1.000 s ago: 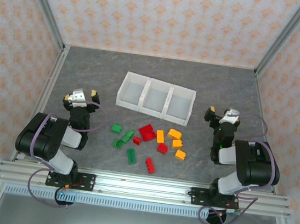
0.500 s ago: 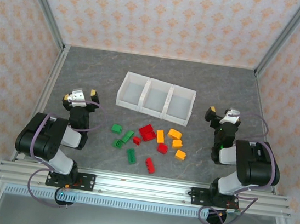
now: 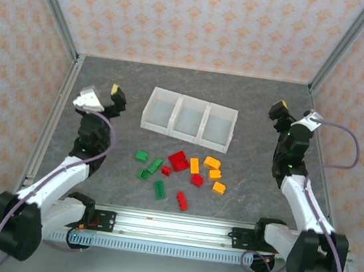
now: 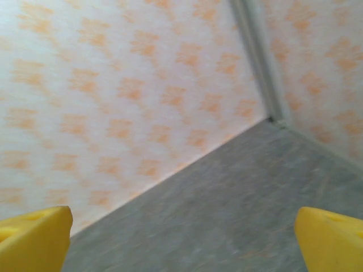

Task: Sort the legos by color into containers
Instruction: Pick up the lego from the bottom-center of the table.

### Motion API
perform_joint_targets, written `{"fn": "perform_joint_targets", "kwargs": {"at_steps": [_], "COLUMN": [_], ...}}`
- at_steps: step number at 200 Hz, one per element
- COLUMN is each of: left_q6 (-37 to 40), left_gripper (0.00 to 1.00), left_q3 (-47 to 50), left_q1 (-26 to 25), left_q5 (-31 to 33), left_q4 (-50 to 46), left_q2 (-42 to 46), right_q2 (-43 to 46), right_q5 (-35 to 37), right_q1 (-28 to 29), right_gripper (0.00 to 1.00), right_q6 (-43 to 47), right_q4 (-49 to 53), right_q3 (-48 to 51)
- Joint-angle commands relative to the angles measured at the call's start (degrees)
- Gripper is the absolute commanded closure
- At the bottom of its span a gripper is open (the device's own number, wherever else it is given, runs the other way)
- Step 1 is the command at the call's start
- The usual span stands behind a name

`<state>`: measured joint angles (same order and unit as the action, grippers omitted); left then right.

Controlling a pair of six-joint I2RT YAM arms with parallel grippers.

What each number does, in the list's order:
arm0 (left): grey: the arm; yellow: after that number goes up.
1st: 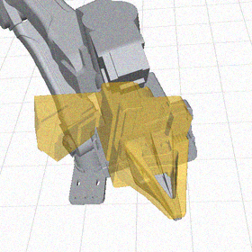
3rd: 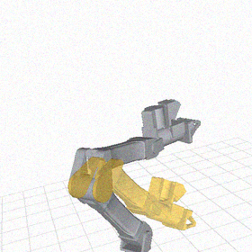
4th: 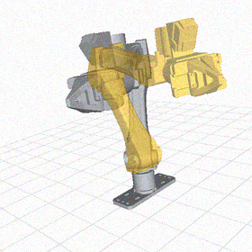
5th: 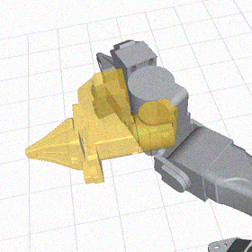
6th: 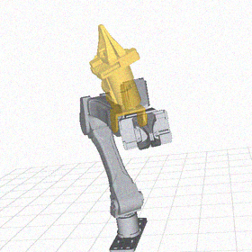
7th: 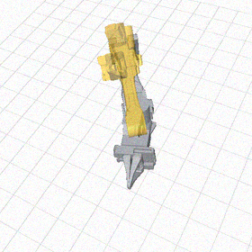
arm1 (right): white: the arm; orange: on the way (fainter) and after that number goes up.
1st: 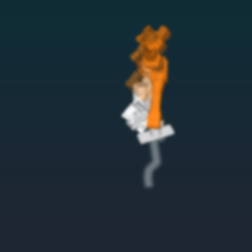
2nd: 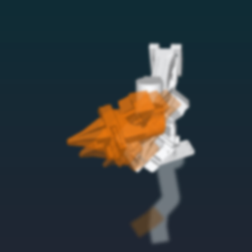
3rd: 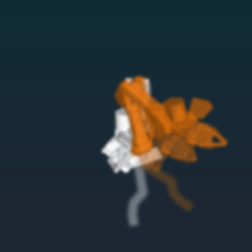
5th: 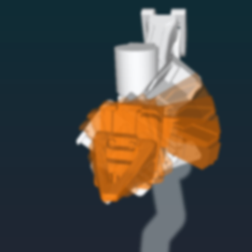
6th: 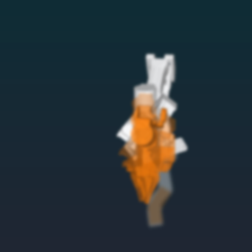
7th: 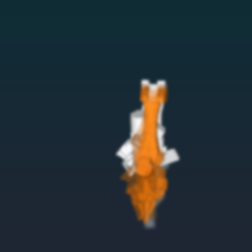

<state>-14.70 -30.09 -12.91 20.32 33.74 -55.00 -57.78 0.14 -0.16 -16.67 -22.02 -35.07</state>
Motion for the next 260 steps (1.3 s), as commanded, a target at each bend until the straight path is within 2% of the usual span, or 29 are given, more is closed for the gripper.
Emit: {"fn": "perform_joint_targets", "kwargs": {"at_steps": [1, 17, 31, 68, 88, 103, 150, 169, 204, 226, 260], "left_q6": [-12.6, -13.2, -12.9, -14.8, -14.3, -14.2, -9.5, -8.0, -8.0, -8.0, -7.8], "left_gripper": [0.01, 0.01, 0.01, 0.01, 0.01, 0.01, 0.01, 0.01, 0.01, 0.01, 0.01], "left_q3": [-8.2, -15.5, -18.0, -12.8, -10.0, -8.5, -9.6, -10.7, -8.7, -7.8, -7.6], "left_q1": [-0.5, -0.7, -1.7, -7.6, -8.3, -9.2, -9.8, -9.8, -9.8, -9.8, -9.8], "left_q5": [-9.8, -16.6, -21.9, -26.8, -28.4, -28.1, -36.6, -35.7, -36.8, -36.9, -37.5], "left_q4": [-31.3, -47.2, -54.3, -59.7, -62.2, -61.8, -61.9, -63.5, -60.9, -59.7, -59.4], "left_q2": [1.8, -0.8, -1.9, 4.4, 8.4, 10.3, 10.3, 10.2, 11.9, 12.3, 11.9], "right_q2": [4.7, 7.3, 8.5, 13.8, 18.3, 18.5, 6.6, 1.1, -5.6, -8.5, -13.2], "right_q5": [-14.8, -20.7, -23.8, -22.8, -17.7, -13.8, -7.4, -6.5, -6.0, -5.7, -6.5], "right_q1": [0.3, 0.3, 1.4, 12.1, 20.4, 24.8, 39.9, 42.7, 44.4, 44.4, 44.5], "right_gripper": [0.0, 0.01, 0.04, 0.1, 0.09, 0.09, 0.09, 0.09, 0.11, 0.18, 0.23], "right_q6": [-7.7, -11.3, -12.4, -18.7, -25.1, -28.7, -36.2, -37.4, -36.7, -35.5, -33.9], "right_q4": [19.8, 27.3, 35.7, 53.4, 58.4, 62.3, 62.3, 61.6, 60.9, 60.5, 58.8], "right_q3": [-0.9, -1.3, -1.8, 0.0, 1.9, 2.6, 4.0, 3.0, 0.7, -0.4, -1.6]}}
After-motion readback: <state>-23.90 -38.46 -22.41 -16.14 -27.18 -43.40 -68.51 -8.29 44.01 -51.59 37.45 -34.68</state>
